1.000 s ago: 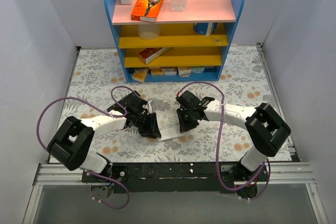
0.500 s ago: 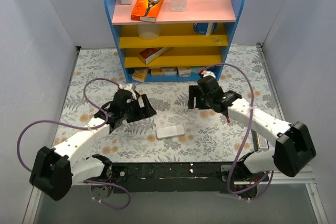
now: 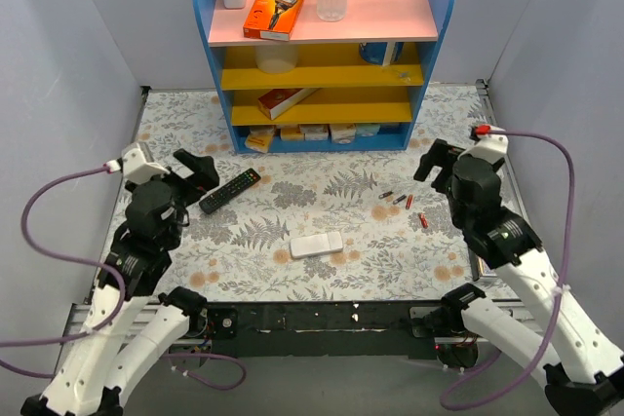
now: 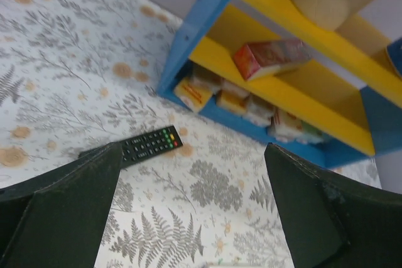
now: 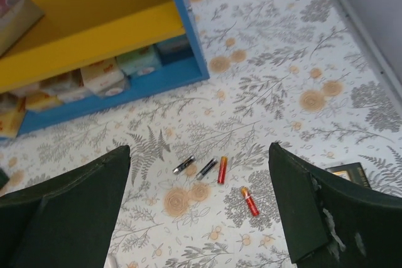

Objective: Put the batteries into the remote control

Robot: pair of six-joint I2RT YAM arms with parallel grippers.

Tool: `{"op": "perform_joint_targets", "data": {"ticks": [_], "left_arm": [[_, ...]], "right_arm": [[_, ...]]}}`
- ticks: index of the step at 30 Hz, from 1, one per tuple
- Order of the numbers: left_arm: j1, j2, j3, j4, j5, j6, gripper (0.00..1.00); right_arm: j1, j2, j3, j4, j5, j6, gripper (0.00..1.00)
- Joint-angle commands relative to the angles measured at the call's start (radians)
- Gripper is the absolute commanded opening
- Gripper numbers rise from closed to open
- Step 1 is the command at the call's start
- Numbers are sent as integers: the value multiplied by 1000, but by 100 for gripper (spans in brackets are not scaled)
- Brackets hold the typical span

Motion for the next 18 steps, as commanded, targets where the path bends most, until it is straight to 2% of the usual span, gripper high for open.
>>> {"op": "perform_joint_targets", "data": {"ticks": [1,6,9,18], "left_arm": [[1,-102,12,-29,-211,91,98],[1,-300,-37,37,-245,160,98],[1,-352,-38,52,-277,153,98],[2,-311,20,-81,-337,107,98]], "right_arm": [[-4,-133,-42,24,146,-64,98],[-4,-245,-85,54,140,-147,98],[-4,-279,-88,61,121,-190,98],[-4,-369,-112,30,38,-239,98]]}}
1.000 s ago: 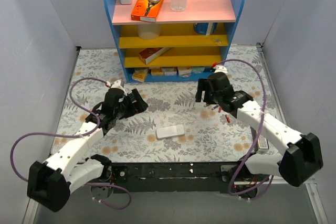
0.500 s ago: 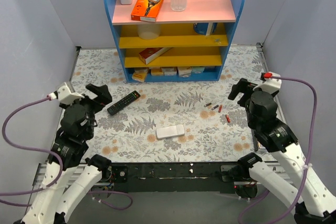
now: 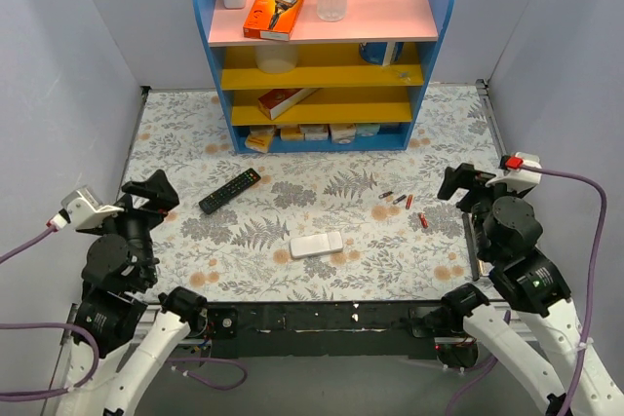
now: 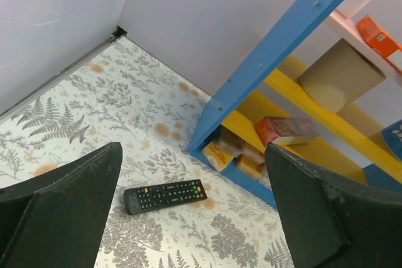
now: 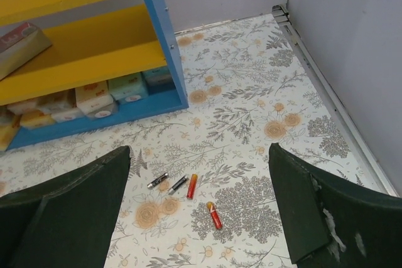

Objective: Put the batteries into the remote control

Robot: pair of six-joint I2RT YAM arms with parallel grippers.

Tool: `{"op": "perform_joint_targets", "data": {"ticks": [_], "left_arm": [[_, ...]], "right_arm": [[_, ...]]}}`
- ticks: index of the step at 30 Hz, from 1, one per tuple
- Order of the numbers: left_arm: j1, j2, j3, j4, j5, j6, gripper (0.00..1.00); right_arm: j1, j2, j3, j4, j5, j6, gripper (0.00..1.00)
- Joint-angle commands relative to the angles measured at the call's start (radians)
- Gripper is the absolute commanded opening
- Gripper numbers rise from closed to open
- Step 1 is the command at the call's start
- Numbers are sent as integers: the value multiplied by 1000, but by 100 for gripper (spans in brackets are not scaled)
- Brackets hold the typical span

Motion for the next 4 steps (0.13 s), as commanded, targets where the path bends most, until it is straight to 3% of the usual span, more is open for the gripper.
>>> {"op": "perform_joint_targets", "data": {"ticks": [1,4], "left_arm": [[1,43,26,-74,-61,-21,98],[1,33,4,-80,-69,-30,98]], "right_arm": [[-1,-49,-26,26,-39,-51,98],[-1,-73,-28,18,-67,-56,98]]}}
